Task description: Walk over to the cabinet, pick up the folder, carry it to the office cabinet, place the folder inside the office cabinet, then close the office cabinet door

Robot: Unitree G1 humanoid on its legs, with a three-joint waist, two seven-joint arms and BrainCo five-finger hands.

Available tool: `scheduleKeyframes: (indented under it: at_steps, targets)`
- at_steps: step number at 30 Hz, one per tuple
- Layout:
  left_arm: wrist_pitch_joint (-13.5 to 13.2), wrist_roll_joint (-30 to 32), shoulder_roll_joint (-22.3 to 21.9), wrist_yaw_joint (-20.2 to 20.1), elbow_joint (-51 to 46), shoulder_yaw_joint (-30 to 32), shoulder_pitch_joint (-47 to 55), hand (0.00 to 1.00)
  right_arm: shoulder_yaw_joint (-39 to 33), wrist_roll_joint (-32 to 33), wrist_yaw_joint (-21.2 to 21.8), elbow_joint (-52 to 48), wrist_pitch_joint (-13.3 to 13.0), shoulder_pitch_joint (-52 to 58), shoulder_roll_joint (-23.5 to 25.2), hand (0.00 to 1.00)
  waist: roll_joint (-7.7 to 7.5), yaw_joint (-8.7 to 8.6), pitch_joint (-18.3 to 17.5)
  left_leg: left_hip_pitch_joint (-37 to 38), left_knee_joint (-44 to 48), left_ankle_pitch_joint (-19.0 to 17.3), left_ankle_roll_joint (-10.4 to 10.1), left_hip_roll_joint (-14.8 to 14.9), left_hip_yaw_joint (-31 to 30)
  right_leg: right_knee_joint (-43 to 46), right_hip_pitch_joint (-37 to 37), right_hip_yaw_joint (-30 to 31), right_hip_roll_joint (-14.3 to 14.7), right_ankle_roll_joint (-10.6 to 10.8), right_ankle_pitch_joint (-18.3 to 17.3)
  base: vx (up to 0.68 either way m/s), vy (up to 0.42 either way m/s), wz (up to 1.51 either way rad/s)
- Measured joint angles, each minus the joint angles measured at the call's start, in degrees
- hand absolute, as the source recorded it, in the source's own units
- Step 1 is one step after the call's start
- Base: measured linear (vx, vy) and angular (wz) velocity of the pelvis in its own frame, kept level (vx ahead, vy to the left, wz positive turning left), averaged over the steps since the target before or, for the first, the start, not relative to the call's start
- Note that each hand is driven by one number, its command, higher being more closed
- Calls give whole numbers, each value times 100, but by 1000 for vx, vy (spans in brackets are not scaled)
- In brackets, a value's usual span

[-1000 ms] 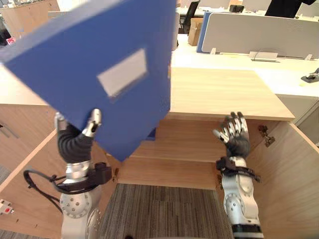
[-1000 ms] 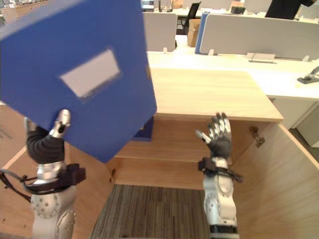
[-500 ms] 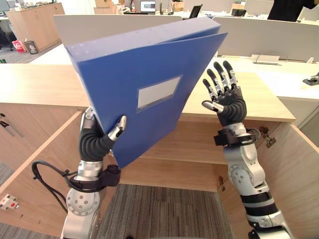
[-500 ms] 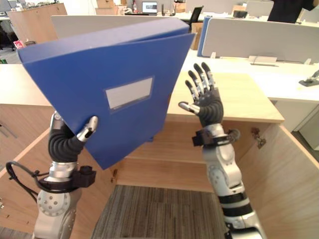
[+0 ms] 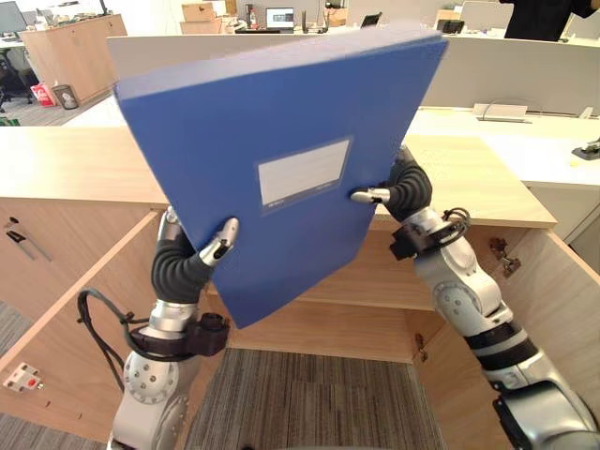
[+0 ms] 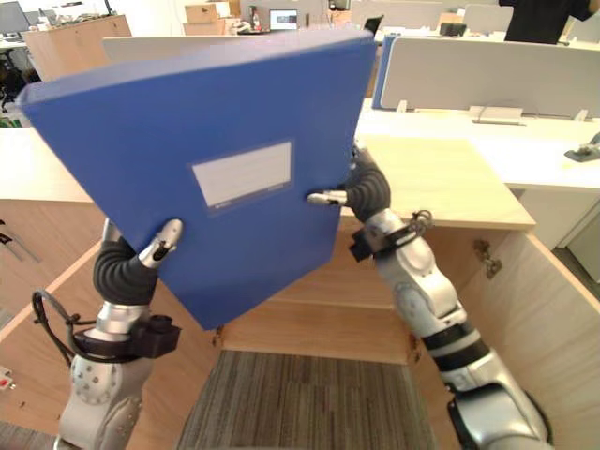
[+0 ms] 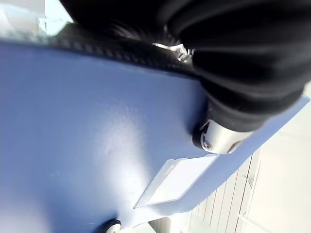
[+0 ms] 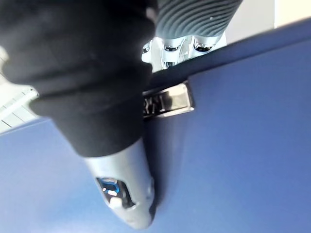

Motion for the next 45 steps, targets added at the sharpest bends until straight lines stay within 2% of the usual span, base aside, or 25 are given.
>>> scheduleKeyframes:
  at_steps: [4, 5, 11, 12, 16, 19, 22, 24, 27, 30, 31, 34, 36, 37, 38, 39, 40, 41, 42, 43, 44, 45]
  targets:
    - [-137, -269, 171, -2, 0, 7, -24, 100, 464, 337, 335, -3, -10, -425, -452, 0, 0, 17, 1, -4, -1, 17, 5, 0, -14, -1, 5, -8, 0, 1, 7, -1, 0, 1]
    - [-198, -270, 185, -2, 0, 9, -27, 100, 595, 442, 430, -3, -13, -533, -625, 100, -1, 26, 1, -6, -2, 23, 5, 0, -26, -1, 11, -18, 0, 1, 7, -8, 1, 4]
    - [-373, -267, 280, -10, 3, -17, -40, 100, 847, 645, 877, -149, -24, -738, -1260, 100, -6, 132, 4, -26, -2, 42, 9, 0, -59, 1, 10, -47, 1, 1, 7, -4, 1, 1]
    - [-444, -274, 295, -33, 44, -29, -53, 0, 849, 640, 930, -195, -26, -737, -1319, 100, -6, 143, 4, -43, -1, 52, 10, 0, -71, 3, -2, -58, 1, 2, 8, -11, 1, 5]
    - [-678, -689, 425, -345, 536, -236, -153, 0, 904, 641, 1013, -145, 54, -713, -1513, 100, -10, 158, 7, -113, 0, 90, 12, 7, -87, 18, -67, -69, 9, 10, 32, -7, 0, 2]
    - [-733, -884, 499, -525, 814, -352, -164, 0, 997, 639, 1015, -39, 124, -697, -1556, 100, -10, 156, 7, -107, 1, 94, 12, 14, -54, 36, -92, -40, 14, 8, 39, -17, 9, -7]
    - [-705, -977, 763, -898, 1648, -514, -158, 0, 1011, 339, 1022, 29, 298, -437, -1628, 100, -13, 163, 8, -108, -1, 93, 9, 35, 12, 66, -152, 11, 30, 2, 52, -28, 10, -10]
    - [-598, -977, 868, -1160, 2238, -687, -158, 0, 1009, 67, 1022, 55, 446, -247, -1645, 100, -18, 158, 12, -108, -1, 78, -12, 48, 42, 67, -175, 39, 41, -4, 63, -25, 12, -10]
    - [-276, -973, 817, -1658, 3496, -1094, -217, 0, 1084, -293, 1019, 238, 732, 109, -1475, 100, -54, 174, 33, -121, -2, 59, -58, 144, 172, 61, -283, 181, 140, -45, 104, -22, 2, -24]
    - [51, -854, 342, -1786, 4666, -1141, -249, 0, 1112, -582, 930, 521, 1013, 434, -1071, 100, -97, 149, 60, -114, -1, 62, -99, 241, 331, 80, -399, 350, 245, -97, 144, -17, -6, -32]
    - [139, -690, -31, -1732, 5290, -1006, -258, 0, 1108, -707, 887, 577, 1121, 594, -918, 100, -113, 137, 70, -108, 1, 51, -117, 266, 400, 138, -471, 438, 286, -96, 148, 0, 6, -39]
    - [223, -665, -451, -1685, 6462, -780, -342, 0, 1100, -739, 867, 626, 1196, 910, -688, 100, -161, 107, 101, -28, 5, 26, -144, 299, 573, 298, -590, 617, 347, -97, 147, 10, 14, -38]
    - [267, -778, -624, -1706, 7288, -741, -497, 0, 1098, -780, 840, 873, 1284, 1045, -448, 100, -187, 99, 138, 102, 3, -40, -158, 294, 677, 458, -618, 663, 359, -103, 143, -6, 29, -46]
    - [380, -929, -722, -1826, 7874, -602, -589, 0, 1094, -868, 781, 1046, 1360, 1108, -275, 100, -234, 96, 232, 231, 0, -108, -164, 248, 696, 643, -675, 656, 352, -143, 119, -28, 19, -44]
    - [417, -944, -740, -1871, 8080, -508, -599, 0, 1084, -948, 759, 1081, 1368, 1120, -208, 100, -260, 92, 284, 278, -1, -144, -144, 221, 696, 703, -692, 640, 335, -182, 94, -40, 27, -53]
    - [470, -939, -767, -1938, 8411, -342, -613, 0, 1054, -963, 744, 1084, 1374, 1177, -150, 100, -311, 86, 347, 325, -2, -196, -98, 162, 660, 769, -739, 622, 296, -295, 22, -57, 57, -33]
    - [756, -923, -789, -1906, 9059, -8, -665, 0, 760, -806, 762, 1084, 1372, 1365, 13, 100, -375, 30, 391, 357, 1, -216, -96, 86, 598, 809, -755, 538, 220, -466, -78, -49, 66, -36]
    - [1044, -816, -785, -1839, 9879, 413, -632, 0, 423, -568, 1014, 976, 1315, 1494, 282, 100, -398, -71, 421, 440, 23, -232, -98, 32, 557, 844, -749, 330, 101, -650, -116, -26, 97, -32]
    - [1171, -736, -783, -1781, 10226, 618, -585, 0, 299, -485, 1092, 826, 1276, 1567, 431, 100, -389, -99, 428, 489, 2, -288, -73, 26, 558, 864, -743, 173, 28, -789, -117, 13, 107, -35]
    - [1334, -497, -735, -1637, 10593, 1231, -403, 0, 29, -478, 1207, 497, 1079, 1817, 749, 100, -392, -151, 428, 526, 5, -346, -36, 17, 552, 927, -741, -189, -105, -1051, -78, 23, 111, -21]
    - [1355, -403, -697, -1620, 10625, 1297, -395, 0, -6, -479, 1224, 467, 1032, 1856, 810, 100, -393, -152, 428, 526, 5, -348, -36, 14, 550, 944, -747, -221, -114, -1061, -65, 24, 83, -12]
    - [1374, -173, -642, -1540, 10703, 1587, -320, 0, -50, -482, 1258, 466, 961, 1954, 1033, 100, -396, -157, 422, 560, 5, -386, -45, 23, 570, 981, -755, -467, -141, -1001, 94, 17, 47, -25]
